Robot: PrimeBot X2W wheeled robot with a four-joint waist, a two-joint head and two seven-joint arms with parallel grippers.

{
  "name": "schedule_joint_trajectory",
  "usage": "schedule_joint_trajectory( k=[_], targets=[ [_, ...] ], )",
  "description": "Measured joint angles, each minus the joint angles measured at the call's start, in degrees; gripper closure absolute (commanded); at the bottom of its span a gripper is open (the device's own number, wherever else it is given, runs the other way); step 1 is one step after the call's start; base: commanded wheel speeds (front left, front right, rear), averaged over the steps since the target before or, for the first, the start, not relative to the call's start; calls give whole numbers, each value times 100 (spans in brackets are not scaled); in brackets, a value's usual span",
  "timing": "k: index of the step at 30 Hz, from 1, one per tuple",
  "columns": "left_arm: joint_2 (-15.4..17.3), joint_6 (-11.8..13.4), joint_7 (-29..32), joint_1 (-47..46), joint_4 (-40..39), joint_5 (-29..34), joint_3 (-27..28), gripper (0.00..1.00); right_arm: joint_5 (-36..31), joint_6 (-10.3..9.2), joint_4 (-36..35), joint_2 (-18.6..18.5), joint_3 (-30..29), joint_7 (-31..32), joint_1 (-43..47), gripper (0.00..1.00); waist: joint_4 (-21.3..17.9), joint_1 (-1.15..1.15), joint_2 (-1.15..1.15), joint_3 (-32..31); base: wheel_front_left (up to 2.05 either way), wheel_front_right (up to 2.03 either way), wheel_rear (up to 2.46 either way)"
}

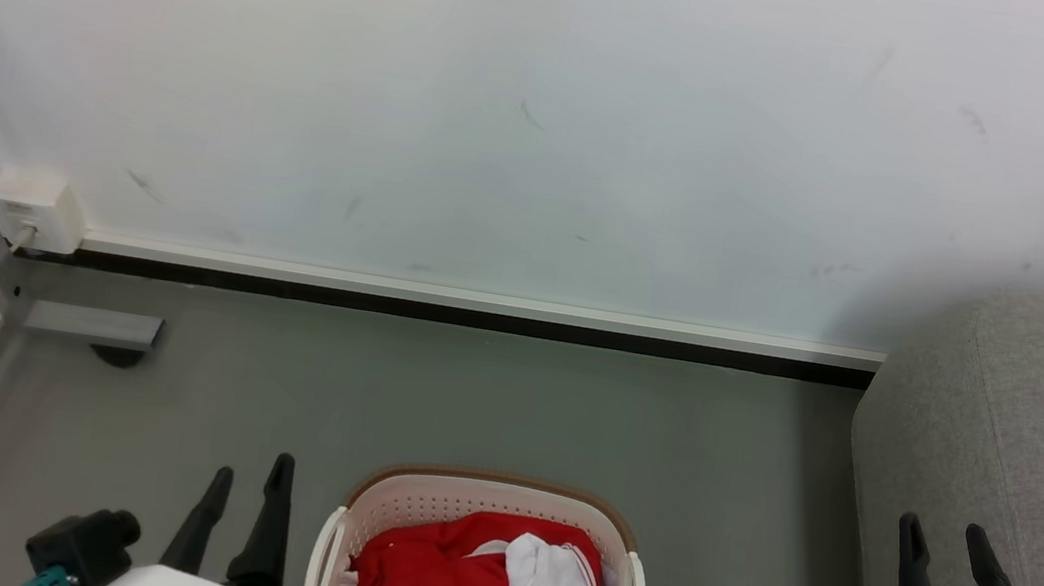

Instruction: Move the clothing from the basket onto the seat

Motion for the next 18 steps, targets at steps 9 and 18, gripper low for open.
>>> schedule_joint_trajectory(
  k=[9,18],
  targets=[
    [5,51,-136,5,-59,628,-8,0,-499,0,-21,-14,-33,-135,9,0,-1,0,0,9,0,0,0],
    [11,102,-255,7,-92,1074,-46,0,-964,0,-91,-38,-21,-243,15,0,13,0,0,41,0,0,0]
  ],
)
